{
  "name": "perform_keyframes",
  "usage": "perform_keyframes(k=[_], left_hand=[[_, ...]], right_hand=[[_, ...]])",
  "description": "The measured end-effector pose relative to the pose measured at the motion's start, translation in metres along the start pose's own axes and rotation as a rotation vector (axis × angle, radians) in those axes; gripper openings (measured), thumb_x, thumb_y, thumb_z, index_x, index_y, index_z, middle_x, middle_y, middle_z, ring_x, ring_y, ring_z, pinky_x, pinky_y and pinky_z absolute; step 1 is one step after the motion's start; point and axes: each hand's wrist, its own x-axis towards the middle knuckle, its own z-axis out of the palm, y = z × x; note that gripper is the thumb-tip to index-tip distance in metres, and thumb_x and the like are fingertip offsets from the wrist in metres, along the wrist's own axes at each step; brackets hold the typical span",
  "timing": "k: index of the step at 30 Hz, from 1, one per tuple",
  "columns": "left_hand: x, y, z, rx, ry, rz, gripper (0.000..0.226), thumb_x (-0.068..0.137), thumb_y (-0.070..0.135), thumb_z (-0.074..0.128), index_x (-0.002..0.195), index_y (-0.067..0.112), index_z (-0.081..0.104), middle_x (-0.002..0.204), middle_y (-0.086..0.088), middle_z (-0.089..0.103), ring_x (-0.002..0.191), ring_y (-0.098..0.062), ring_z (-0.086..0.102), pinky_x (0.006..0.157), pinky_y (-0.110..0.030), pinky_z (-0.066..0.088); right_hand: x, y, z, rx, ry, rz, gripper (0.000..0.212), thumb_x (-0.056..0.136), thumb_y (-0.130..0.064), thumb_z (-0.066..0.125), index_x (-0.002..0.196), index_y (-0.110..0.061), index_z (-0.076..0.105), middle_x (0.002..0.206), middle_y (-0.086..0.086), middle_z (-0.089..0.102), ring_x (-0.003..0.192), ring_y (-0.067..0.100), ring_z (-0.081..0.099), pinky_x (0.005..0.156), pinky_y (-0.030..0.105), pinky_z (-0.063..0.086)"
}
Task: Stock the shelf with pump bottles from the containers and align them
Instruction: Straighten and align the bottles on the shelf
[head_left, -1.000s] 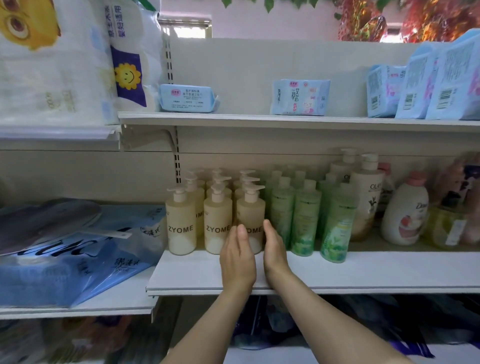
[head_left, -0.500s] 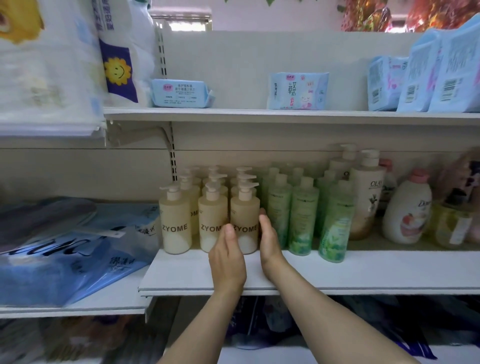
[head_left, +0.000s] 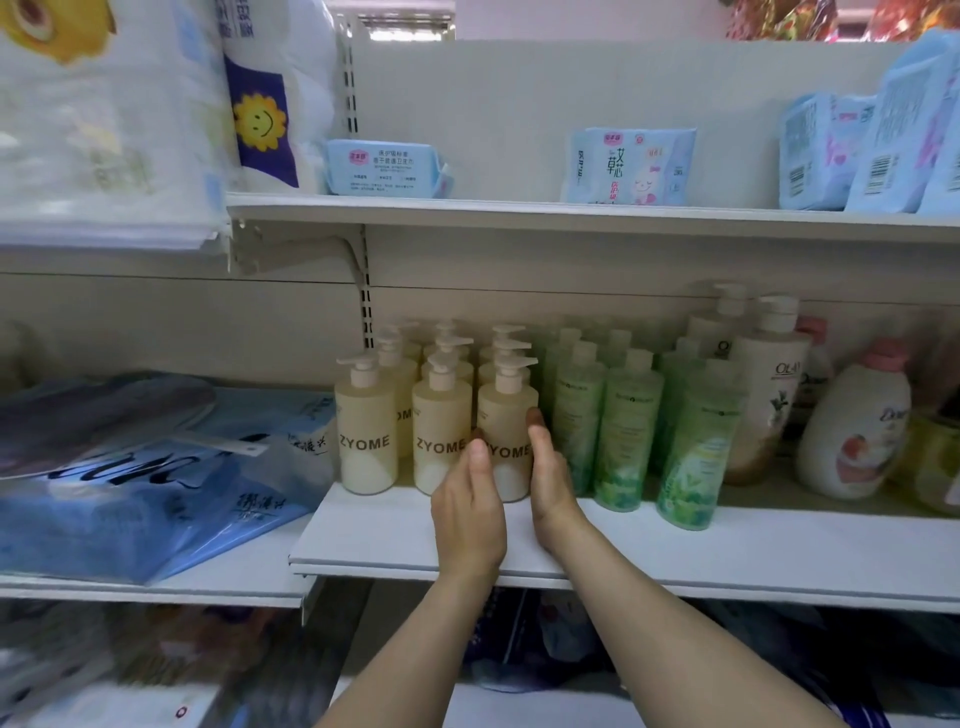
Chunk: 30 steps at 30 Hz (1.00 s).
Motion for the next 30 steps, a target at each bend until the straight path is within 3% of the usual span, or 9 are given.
perform_keyframes(k=[2,5,7,9,12,14,18,23,30], left_hand=[[0.001,0.000,0.000,0.000,0.002,-0.010,0.067,0.095,0.059,0.022,0.122,0.018,0.067,0.120,0.003,0.068,0.112,-0.011,0.058,0.100,-0.032,0.045],[0.001,0.004,-0.001,-0.012,0.010,-0.003,0.054,0.095,0.061,0.021,0.108,0.034,0.066,0.107,0.018,0.066,0.105,-0.002,0.056,0.090,-0.020,0.042],[-0.001,0.008,-0.002,-0.024,0.042,-0.017,0.050,0.093,0.062,0.020,0.106,0.040,0.064,0.101,0.024,0.064,0.103,-0.002,0.057,0.088,-0.015,0.041],[-0.001,0.009,-0.010,-0.062,0.108,-0.046,0.060,0.092,0.063,0.019,0.114,0.031,0.065,0.107,0.013,0.068,0.105,-0.009,0.061,0.094,-0.028,0.047],[0.009,0.004,-0.032,-0.064,0.200,-0.043,0.059,0.092,0.061,0.019,0.109,0.025,0.062,0.104,0.001,0.067,0.101,-0.017,0.060,0.094,-0.044,0.048],[0.017,-0.001,-0.041,-0.019,0.213,-0.060,0.058,0.097,0.054,0.020,0.112,0.018,0.062,0.112,0.002,0.062,0.107,-0.019,0.055,0.100,-0.039,0.042],[0.027,-0.001,-0.043,0.059,0.169,-0.075,0.052,0.107,0.040,0.021,0.139,0.011,0.051,0.131,0.004,0.051,0.129,-0.014,0.041,0.108,-0.024,0.023],[0.033,-0.009,-0.051,0.047,0.078,-0.118,0.056,0.106,0.046,0.022,0.146,0.015,0.045,0.149,-0.003,0.046,0.137,-0.012,0.038,0.109,-0.023,0.022],[0.036,-0.012,-0.053,0.018,0.037,-0.146,0.060,0.103,0.055,0.020,0.139,0.021,0.054,0.141,-0.002,0.056,0.131,-0.017,0.046,0.103,-0.023,0.029]], right_hand=[[0.000,0.000,0.001,-0.010,-0.004,0.003,0.068,0.077,-0.067,0.054,0.126,-0.022,0.067,0.119,-0.002,0.073,0.112,0.017,0.066,0.105,0.043,0.049],[-0.005,-0.006,0.003,-0.051,-0.009,0.001,0.076,0.073,-0.072,0.053,0.128,-0.021,0.066,0.124,0.000,0.070,0.117,0.019,0.063,0.108,0.045,0.046],[-0.009,-0.010,0.003,-0.087,0.016,-0.011,0.061,0.077,-0.067,0.050,0.114,-0.022,0.070,0.121,0.002,0.071,0.115,0.021,0.063,0.108,0.046,0.046],[-0.015,-0.015,0.001,-0.105,0.046,-0.028,0.051,0.085,-0.063,0.049,0.108,-0.024,0.071,0.118,0.002,0.071,0.113,0.020,0.064,0.105,0.044,0.048],[-0.034,-0.017,0.001,-0.024,0.145,-0.088,0.040,0.090,-0.065,0.045,0.107,-0.037,0.068,0.110,-0.021,0.067,0.104,-0.001,0.060,0.091,0.027,0.047],[-0.055,-0.015,0.007,-0.027,0.265,-0.178,0.040,0.089,-0.063,0.040,0.109,-0.040,0.067,0.105,-0.034,0.061,0.102,-0.009,0.056,0.089,0.020,0.040],[-0.085,-0.001,0.030,-0.082,0.227,-0.324,0.057,0.087,-0.062,0.038,0.126,-0.029,0.063,0.121,-0.017,0.066,0.112,-0.006,0.058,0.091,0.011,0.042],[-0.080,0.008,0.052,-0.232,0.026,-0.196,0.044,0.105,-0.043,0.040,0.143,-0.025,0.052,0.144,-0.010,0.053,0.131,0.001,0.046,0.110,0.021,0.032],[-0.068,0.009,0.064,-0.306,0.040,-0.148,0.059,0.100,-0.056,0.033,0.145,-0.022,0.051,0.144,-0.007,0.053,0.133,0.009,0.046,0.114,0.029,0.033]])
